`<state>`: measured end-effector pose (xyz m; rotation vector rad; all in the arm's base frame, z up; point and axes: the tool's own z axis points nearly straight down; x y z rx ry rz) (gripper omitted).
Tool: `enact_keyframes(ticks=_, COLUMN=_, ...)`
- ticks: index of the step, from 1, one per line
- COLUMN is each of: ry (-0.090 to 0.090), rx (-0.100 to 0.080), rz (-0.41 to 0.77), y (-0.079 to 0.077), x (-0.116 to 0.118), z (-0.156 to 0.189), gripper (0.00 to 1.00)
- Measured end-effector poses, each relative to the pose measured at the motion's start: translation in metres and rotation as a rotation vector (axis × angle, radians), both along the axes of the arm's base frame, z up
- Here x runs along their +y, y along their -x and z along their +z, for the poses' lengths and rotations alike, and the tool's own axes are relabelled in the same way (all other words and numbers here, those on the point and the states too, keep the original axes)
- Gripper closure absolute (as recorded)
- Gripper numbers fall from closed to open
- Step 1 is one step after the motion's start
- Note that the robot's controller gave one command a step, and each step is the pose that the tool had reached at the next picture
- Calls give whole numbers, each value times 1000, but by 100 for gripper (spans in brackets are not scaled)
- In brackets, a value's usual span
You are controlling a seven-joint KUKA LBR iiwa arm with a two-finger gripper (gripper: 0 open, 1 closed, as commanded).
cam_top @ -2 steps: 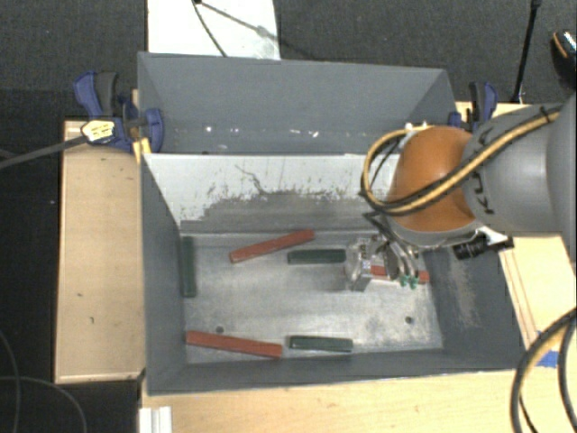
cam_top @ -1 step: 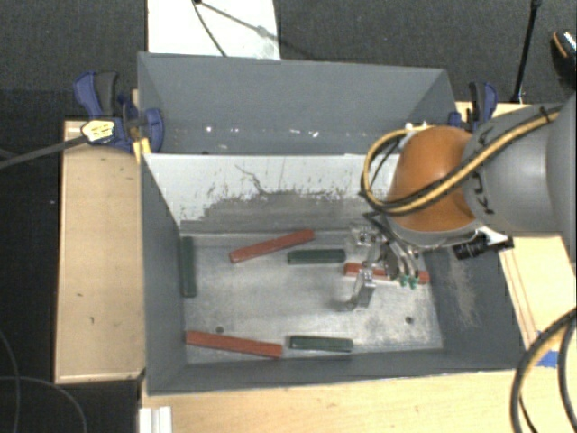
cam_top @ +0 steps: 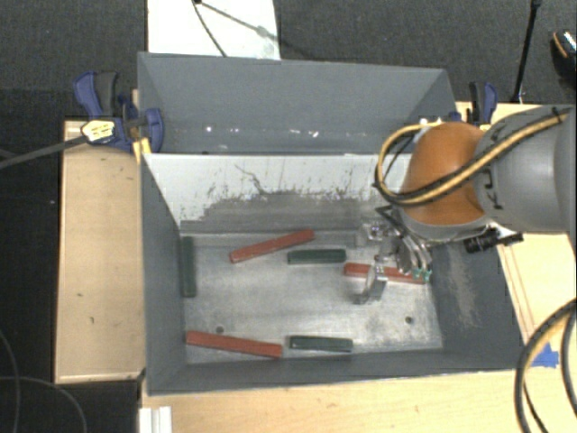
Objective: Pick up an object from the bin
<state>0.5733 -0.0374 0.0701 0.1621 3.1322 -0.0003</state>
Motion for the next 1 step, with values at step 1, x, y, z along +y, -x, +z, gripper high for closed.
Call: enact_keyframes(ticks=1, ry=-1, rx=0, rz=1, y=0, x=2, z=1, gripper=100)
